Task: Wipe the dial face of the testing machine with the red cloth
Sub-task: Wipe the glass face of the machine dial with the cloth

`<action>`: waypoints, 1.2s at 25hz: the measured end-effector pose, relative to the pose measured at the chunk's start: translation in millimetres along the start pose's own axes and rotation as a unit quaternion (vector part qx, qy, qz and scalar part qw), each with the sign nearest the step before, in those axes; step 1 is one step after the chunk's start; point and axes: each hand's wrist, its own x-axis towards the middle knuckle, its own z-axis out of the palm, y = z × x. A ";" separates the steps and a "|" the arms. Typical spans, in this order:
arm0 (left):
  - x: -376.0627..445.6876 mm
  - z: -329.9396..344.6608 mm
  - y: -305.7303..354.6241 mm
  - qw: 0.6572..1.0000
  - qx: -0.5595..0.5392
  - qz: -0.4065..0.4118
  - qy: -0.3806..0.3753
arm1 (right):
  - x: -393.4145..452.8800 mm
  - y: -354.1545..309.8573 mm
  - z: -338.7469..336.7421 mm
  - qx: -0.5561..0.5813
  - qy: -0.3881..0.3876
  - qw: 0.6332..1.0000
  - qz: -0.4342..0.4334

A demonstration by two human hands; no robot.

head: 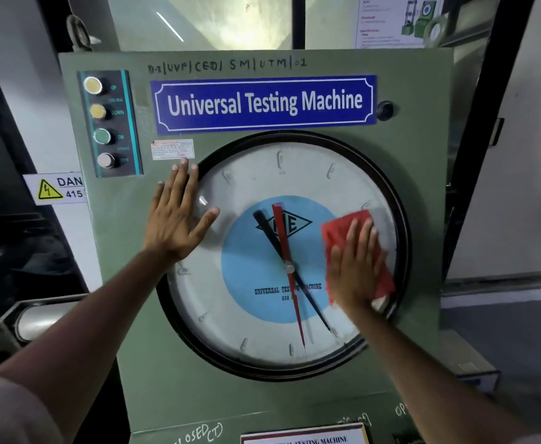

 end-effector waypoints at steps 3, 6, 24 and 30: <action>3.1 -4.1 2.3 0.999 -0.037 -0.028 0.006 | 82.8 -59.0 -17.9 0.021 0.035 0.999 -0.034; 10.6 -6.2 1.4 0.992 -0.106 -0.061 0.003 | 96.1 -102.5 -15.3 0.018 0.050 0.995 -0.083; 13.5 -6.1 -3.4 0.988 -0.143 -0.063 -0.017 | -136.6 -83.7 56.3 -0.121 -0.124 0.786 -0.594; 19.7 -9.6 -10.8 0.977 -0.195 -0.072 -0.044 | -13.2 -170.9 24.9 -0.126 -0.091 0.802 -0.577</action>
